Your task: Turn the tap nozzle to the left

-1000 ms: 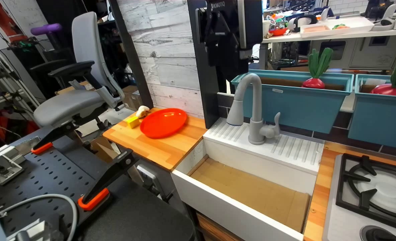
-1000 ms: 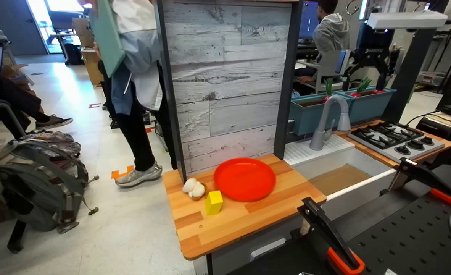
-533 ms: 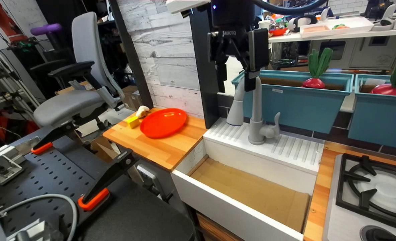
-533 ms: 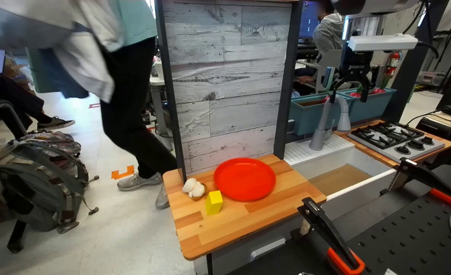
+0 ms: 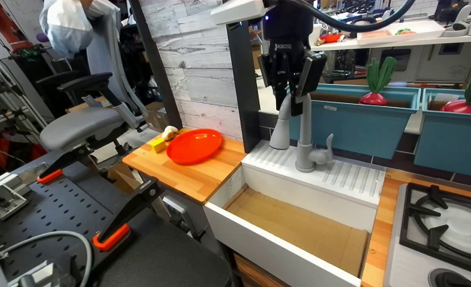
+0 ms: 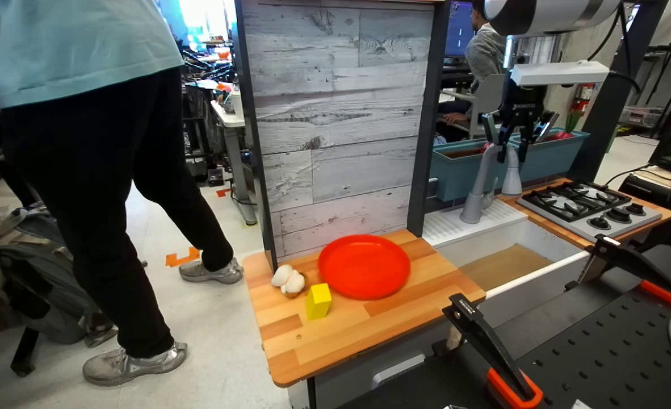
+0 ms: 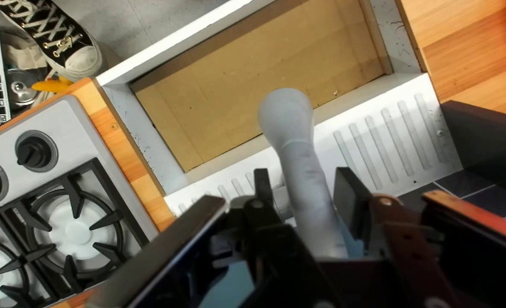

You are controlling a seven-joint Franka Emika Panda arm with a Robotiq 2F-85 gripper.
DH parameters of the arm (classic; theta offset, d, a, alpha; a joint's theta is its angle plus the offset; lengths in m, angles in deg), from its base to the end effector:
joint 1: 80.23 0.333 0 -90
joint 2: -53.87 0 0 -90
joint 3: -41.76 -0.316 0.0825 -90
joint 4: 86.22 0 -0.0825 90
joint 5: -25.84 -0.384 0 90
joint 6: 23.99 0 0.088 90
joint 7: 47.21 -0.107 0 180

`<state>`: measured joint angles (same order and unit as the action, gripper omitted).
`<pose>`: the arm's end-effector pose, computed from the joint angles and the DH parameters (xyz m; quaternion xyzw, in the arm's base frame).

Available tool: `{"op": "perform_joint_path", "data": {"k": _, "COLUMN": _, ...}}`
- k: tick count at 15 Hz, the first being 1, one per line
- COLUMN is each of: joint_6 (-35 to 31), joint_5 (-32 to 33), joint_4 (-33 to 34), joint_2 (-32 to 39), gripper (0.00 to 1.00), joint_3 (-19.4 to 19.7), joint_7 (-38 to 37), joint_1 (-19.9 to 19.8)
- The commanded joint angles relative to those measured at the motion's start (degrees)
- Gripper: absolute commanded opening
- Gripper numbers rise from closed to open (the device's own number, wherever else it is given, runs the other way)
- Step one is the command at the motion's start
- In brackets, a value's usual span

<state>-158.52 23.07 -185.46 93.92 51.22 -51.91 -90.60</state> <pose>0.6235 -0.2151 0.1759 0.9757 -0.2126 -0.0410 0.0319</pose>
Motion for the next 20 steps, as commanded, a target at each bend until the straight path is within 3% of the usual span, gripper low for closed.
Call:
{"op": "perform_joint_path", "data": {"k": 1, "joint_6": 1.02, "joint_5": -1.87, "joint_4": 2.12, "joint_2": 1.40, "gripper": 0.12, "joint_3": -1.37, "joint_7": 0.13, "joint_1": -1.55}}
{"op": "perform_joint_path", "data": {"k": 2, "joint_6": 0.73, "joint_5": -2.43, "joint_4": 1.34, "joint_2": 0.97, "gripper": 0.03, "joint_3": -1.72, "joint_7": 0.20, "joint_1": -1.64}}
{"op": "perform_joint_path", "data": {"k": 7, "joint_6": 0.88, "joint_5": -8.84, "joint_4": -2.08, "joint_2": -2.20, "gripper": 0.06, "joint_3": -4.84, "joint_7": 0.48, "joint_1": -3.70}}
{"op": "perform_joint_path", "data": {"k": 13, "joint_6": 3.65, "joint_5": -20.42, "joint_4": 1.69, "joint_2": -1.62, "gripper": 0.06, "joint_3": -7.98, "joint_7": -1.78, "joint_1": -6.45}}
{"op": "perform_joint_path", "data": {"k": 20, "joint_6": 0.78, "joint_5": -32.18, "joint_4": 2.36, "joint_2": -1.58, "gripper": 0.06, "joint_3": -9.60, "joint_7": -4.81, "joint_1": -8.27}}
